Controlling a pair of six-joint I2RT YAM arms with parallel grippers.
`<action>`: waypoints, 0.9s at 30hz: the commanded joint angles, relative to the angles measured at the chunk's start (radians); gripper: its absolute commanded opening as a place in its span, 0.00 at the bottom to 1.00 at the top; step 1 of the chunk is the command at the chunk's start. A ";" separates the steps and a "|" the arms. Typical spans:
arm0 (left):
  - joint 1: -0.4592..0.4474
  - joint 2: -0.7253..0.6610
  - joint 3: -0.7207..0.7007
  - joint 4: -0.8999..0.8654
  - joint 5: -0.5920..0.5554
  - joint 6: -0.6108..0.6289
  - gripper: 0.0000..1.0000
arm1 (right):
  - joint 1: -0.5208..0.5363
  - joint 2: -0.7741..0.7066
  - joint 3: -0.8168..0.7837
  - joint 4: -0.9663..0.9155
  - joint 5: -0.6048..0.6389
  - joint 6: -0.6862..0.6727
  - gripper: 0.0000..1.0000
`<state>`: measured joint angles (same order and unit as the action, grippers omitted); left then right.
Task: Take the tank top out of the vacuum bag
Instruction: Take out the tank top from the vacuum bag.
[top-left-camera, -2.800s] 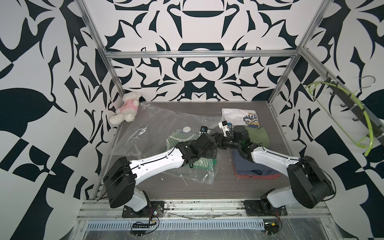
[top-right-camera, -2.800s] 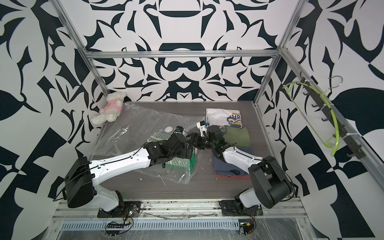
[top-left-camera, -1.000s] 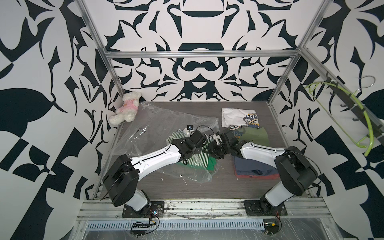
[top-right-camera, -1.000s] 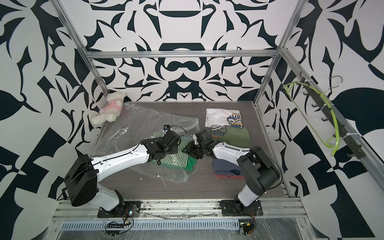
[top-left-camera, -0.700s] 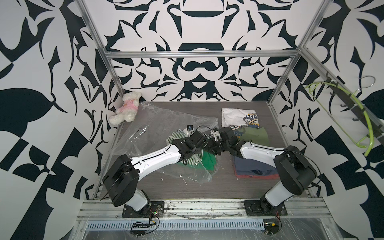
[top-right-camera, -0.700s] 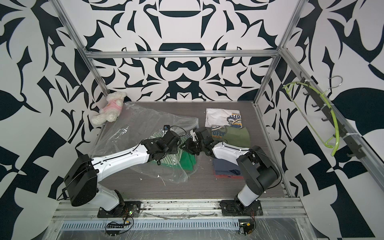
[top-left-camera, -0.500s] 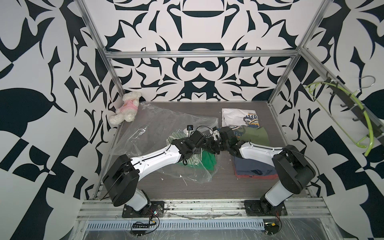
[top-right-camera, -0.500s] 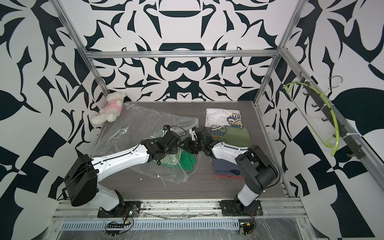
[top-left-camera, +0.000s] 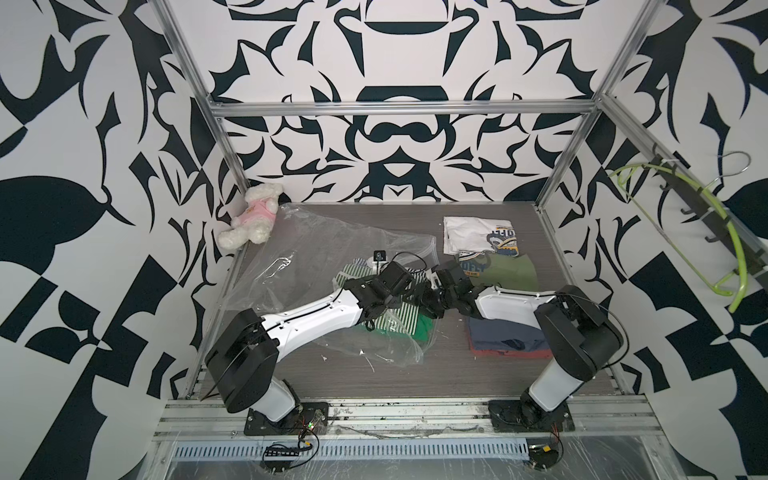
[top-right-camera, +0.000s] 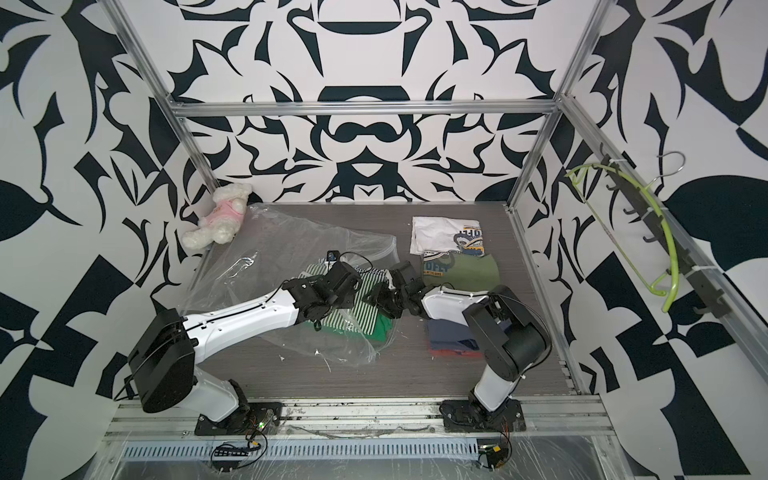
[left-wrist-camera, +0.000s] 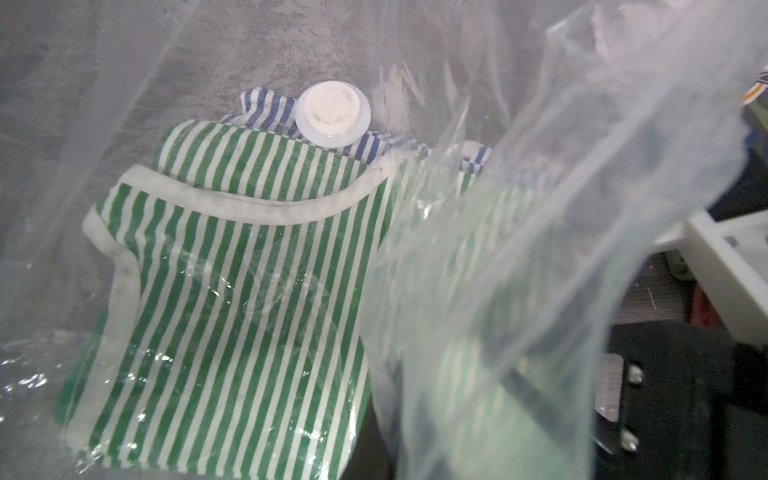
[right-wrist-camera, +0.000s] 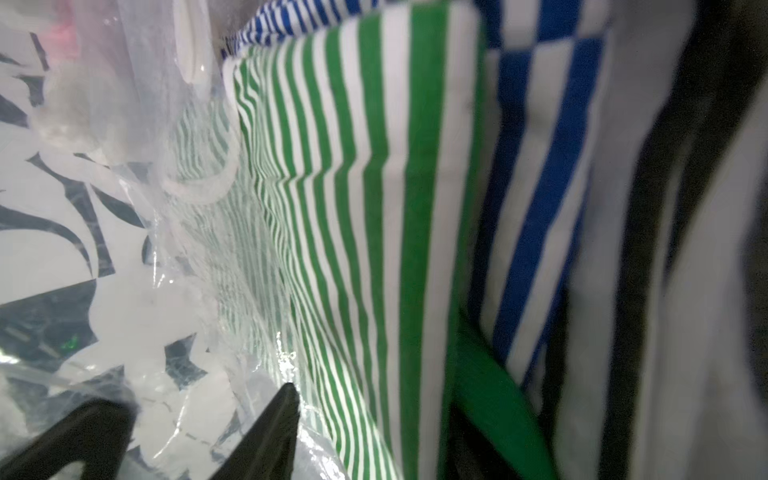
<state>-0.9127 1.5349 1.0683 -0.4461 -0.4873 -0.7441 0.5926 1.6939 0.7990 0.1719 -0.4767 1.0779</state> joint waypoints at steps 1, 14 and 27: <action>0.004 -0.004 -0.019 -0.016 -0.009 -0.005 0.00 | -0.001 0.036 0.002 0.138 -0.065 0.004 0.44; 0.005 0.005 -0.025 -0.010 -0.008 -0.008 0.00 | 0.021 0.078 0.073 0.229 -0.125 -0.060 0.30; 0.005 0.010 -0.017 -0.017 -0.009 -0.005 0.00 | 0.038 0.083 0.113 0.193 -0.117 -0.103 0.16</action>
<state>-0.9108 1.5352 1.0679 -0.4454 -0.4908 -0.7441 0.6239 1.7676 0.8639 0.3489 -0.5762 0.9939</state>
